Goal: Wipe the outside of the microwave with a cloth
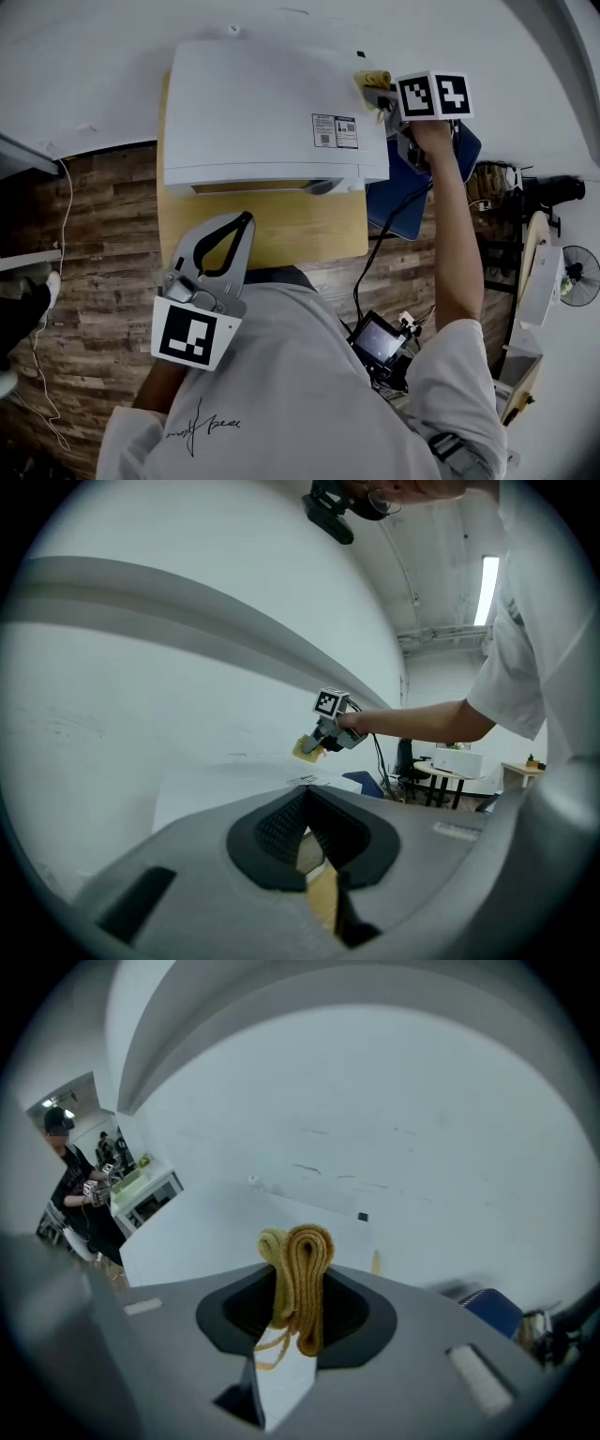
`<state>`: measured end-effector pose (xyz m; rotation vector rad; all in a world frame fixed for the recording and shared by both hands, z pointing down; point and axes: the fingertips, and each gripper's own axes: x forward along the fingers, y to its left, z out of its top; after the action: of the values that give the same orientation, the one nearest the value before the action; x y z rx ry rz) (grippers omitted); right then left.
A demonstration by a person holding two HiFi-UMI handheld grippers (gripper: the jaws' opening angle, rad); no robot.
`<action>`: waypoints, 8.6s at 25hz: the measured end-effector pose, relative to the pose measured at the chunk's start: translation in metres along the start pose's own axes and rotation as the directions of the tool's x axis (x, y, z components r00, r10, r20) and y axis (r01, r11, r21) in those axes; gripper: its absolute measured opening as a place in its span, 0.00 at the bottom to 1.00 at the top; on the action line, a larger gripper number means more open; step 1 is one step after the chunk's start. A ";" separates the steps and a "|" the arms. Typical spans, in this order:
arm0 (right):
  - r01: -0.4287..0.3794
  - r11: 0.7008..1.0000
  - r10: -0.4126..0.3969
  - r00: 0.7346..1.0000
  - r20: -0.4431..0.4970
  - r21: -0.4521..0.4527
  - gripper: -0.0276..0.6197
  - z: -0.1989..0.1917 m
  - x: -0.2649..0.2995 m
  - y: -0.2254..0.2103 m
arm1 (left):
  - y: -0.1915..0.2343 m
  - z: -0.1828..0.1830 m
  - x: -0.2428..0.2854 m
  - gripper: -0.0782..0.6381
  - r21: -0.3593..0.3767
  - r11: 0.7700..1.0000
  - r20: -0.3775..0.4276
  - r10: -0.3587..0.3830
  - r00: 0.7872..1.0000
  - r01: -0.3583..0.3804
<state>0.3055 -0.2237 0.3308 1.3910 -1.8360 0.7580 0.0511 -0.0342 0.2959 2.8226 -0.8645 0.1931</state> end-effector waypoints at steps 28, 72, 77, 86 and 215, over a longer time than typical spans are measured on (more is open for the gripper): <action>0.219 0.963 -0.243 0.957 -0.158 -0.154 0.23 -0.034 0.027 -0.009 | 0.023 -0.005 -0.016 0.10 -0.030 0.999 -0.001 0.029 1.000 -0.029; -0.240 0.904 0.187 0.967 -0.175 -0.355 0.23 0.060 0.113 0.262 | 0.087 -0.014 -0.091 0.10 -0.078 0.964 0.033 0.258 0.966 -0.255; -0.269 0.880 0.212 0.960 -0.182 -0.392 0.23 0.065 0.117 0.289 | 0.088 -0.018 -0.104 0.10 -0.124 0.945 0.032 0.308 0.951 -0.302; -0.358 0.827 0.297 0.933 -0.205 -0.433 0.23 0.066 0.121 0.339 | 0.084 -0.018 -0.112 0.10 -0.103 0.934 0.030 0.348 0.937 -0.343; -0.250 0.893 0.204 0.966 -0.158 -0.375 0.23 -0.010 0.063 0.279 | 0.044 -0.016 -0.082 0.10 -0.071 0.981 0.022 0.185 0.982 -0.183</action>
<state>0.0260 -0.1802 0.3773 0.8680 -1.9488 0.5288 -0.0425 -0.0225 0.3031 2.6874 -1.1173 0.1447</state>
